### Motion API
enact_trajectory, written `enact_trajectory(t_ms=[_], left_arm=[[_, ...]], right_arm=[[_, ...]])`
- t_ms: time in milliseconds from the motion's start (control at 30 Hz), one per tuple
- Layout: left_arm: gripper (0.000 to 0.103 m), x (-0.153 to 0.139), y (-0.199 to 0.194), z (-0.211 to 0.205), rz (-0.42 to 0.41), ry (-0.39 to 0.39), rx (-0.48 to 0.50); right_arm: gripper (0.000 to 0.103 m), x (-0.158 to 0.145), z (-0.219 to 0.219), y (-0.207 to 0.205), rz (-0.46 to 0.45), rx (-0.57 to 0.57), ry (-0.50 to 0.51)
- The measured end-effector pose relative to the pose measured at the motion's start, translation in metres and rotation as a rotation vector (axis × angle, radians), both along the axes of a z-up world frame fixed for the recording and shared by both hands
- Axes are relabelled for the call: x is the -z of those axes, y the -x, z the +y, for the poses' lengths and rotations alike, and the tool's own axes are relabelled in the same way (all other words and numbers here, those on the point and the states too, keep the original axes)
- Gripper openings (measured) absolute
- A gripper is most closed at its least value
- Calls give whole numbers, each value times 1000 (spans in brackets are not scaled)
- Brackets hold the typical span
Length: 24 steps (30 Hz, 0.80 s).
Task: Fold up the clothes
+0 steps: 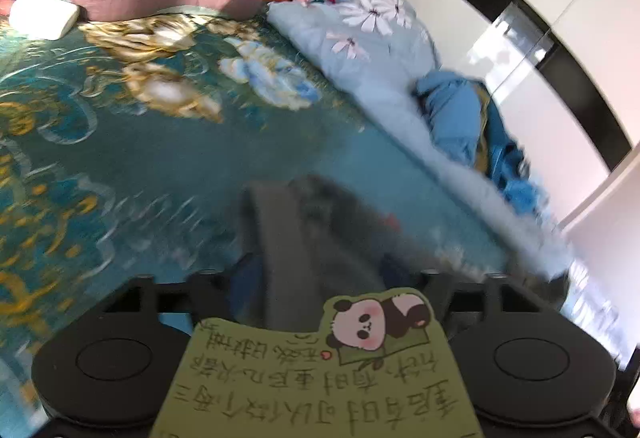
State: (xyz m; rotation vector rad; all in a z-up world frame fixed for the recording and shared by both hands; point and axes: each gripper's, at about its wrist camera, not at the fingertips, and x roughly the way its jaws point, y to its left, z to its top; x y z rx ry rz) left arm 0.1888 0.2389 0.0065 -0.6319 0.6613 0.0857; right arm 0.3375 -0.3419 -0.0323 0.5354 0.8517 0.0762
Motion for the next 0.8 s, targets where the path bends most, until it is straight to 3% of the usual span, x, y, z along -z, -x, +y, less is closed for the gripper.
enact_trajectory(t_ms=[133, 167, 200, 300, 433, 600, 800], left_arm=[[74, 21, 21, -8, 86, 43, 17], [74, 25, 25, -10, 93, 60, 18], [74, 26, 29, -13, 91, 70, 26], [74, 28, 37, -23, 82, 75, 53], [69, 26, 36, -28, 92, 74, 57], [55, 29, 36, -34, 90, 113, 95], [37, 39, 31, -58, 91, 183, 200]], right_arm=[[33, 2, 21, 3, 6, 14, 1], [11, 2, 22, 3, 7, 18, -29], [2, 2, 23, 3, 8, 22, -59], [2, -4, 26, 12, -32, 41, -107], [2, -35, 1, 47, -132, 181, -180], [2, -80, -55, 147, -252, 359, -131], [2, -108, -91, 298, -308, 547, -77]])
